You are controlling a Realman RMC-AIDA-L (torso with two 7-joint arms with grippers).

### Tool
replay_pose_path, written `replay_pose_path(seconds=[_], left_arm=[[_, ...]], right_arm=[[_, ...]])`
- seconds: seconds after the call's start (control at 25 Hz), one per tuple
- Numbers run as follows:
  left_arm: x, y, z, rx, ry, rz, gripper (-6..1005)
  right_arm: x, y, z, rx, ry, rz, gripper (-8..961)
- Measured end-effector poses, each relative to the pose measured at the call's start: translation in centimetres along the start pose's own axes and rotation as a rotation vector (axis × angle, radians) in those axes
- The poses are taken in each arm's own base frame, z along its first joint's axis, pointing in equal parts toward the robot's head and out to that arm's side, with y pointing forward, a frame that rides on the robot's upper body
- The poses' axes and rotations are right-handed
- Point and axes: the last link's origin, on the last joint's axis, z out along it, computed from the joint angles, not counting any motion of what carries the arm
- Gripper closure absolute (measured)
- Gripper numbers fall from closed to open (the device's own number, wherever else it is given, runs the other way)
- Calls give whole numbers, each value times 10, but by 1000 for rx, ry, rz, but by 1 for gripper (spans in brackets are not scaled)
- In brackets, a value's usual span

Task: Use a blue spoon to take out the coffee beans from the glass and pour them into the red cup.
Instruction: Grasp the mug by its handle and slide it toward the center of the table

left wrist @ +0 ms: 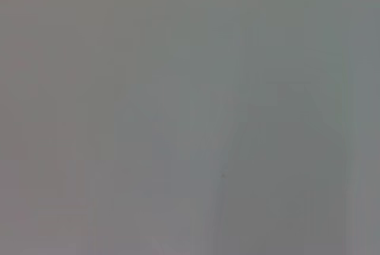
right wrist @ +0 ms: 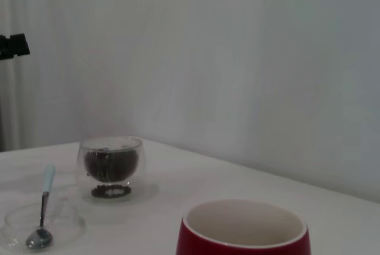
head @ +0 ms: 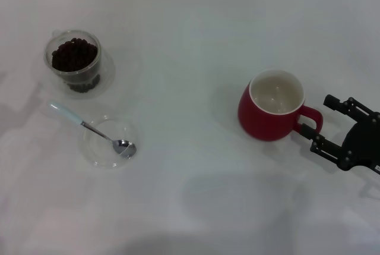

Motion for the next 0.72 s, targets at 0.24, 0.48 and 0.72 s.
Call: replay_pose_path(seconds=[0.24,0.48,0.72], left_arm=[[-1,1,-1,-1,-2,-3,138],[-1,2,-1,-2,1,-8,137],[-1,2,0,-4,3,-8,138]], right_arm=[[1,1,3,14,-2,-41,181],[3,-1,9,20,12,-52,285],[3,-1,12,18,14,-53,388]])
